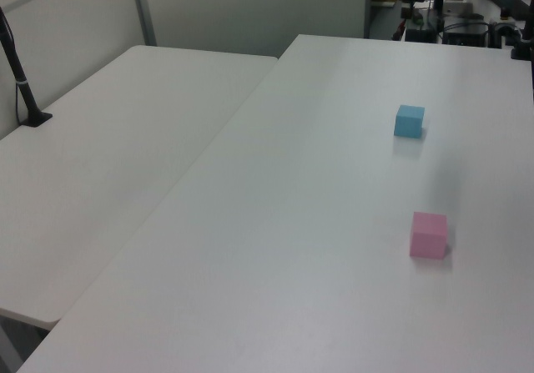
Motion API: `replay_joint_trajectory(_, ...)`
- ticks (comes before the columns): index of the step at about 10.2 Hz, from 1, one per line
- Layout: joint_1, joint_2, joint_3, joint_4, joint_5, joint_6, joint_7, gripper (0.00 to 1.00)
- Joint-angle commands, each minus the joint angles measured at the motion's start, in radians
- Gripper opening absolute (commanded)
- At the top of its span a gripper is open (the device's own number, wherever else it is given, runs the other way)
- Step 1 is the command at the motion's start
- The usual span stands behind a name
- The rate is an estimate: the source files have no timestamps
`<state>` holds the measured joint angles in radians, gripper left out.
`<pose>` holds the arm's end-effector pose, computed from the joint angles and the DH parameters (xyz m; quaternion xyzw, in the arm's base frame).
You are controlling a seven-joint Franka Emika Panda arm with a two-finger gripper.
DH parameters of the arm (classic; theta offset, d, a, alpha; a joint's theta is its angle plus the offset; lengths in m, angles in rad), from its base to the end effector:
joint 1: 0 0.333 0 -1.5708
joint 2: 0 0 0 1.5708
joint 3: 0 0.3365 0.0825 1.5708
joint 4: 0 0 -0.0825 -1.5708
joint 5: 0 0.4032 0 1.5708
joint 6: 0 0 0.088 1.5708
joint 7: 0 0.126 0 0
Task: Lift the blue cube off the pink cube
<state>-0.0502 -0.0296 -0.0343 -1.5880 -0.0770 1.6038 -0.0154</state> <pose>0.5654 -0.0577 0.6378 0.9984 -0.0341 0.0207 0.0391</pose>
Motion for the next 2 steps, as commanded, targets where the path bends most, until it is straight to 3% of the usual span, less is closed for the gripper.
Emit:
replay_joint_trajectory(1,0.006,0.005,-0.015,-0.009,0.069,0.031,0.002,1.00)
replay_joint_trajectory(2,0.004,0.004,-0.016,-0.009,0.071,0.030,0.002,1.00)
